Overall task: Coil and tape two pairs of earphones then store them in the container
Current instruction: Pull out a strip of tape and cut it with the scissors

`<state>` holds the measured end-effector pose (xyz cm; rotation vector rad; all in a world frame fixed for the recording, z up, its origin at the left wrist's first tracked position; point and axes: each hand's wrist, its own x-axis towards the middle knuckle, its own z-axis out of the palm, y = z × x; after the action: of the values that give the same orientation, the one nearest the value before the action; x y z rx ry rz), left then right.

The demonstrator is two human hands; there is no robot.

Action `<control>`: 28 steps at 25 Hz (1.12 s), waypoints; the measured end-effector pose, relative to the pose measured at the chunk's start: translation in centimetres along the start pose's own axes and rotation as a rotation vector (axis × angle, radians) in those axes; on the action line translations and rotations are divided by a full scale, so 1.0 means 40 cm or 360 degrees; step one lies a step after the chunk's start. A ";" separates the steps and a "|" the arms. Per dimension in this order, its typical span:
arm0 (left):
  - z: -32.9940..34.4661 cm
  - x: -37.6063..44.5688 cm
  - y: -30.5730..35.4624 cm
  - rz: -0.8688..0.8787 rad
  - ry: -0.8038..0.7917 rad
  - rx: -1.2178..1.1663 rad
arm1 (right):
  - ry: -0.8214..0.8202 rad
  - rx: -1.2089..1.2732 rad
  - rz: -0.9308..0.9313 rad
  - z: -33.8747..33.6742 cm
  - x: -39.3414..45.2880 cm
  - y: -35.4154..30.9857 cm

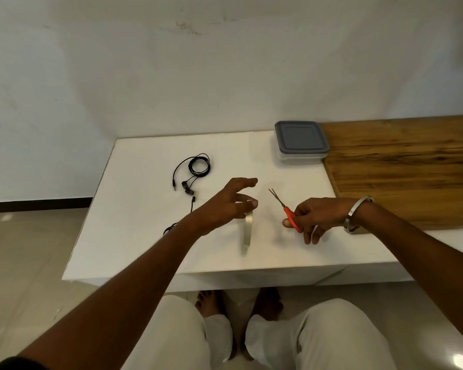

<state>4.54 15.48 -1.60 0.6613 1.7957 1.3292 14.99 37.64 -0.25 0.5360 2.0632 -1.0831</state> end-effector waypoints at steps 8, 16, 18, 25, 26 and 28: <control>-0.009 0.002 -0.005 0.0089 -0.0012 0.0047 | -0.0008 -0.0078 -0.0015 -0.004 0.015 -0.013; -0.016 0.009 -0.001 0.0107 -0.0090 0.0086 | -0.0151 -0.0323 0.0043 -0.037 0.016 -0.025; -0.016 0.014 0.006 0.0084 -0.0123 0.0071 | -0.0208 -0.0263 0.0109 -0.037 0.010 -0.025; -0.012 0.032 0.015 0.0068 -0.0210 0.0151 | -0.0311 -0.0061 0.0145 -0.026 0.016 -0.030; -0.012 0.032 0.015 0.0069 -0.0213 0.0142 | -0.0318 -0.0057 0.0146 -0.026 0.019 -0.029; -0.012 0.033 0.015 0.0063 -0.0209 0.0118 | -0.0323 -0.0041 0.0144 -0.027 0.020 -0.029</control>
<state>3.37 16.44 -1.35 0.8095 1.7405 1.2207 13.27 37.90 0.14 0.4813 1.8562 -1.0135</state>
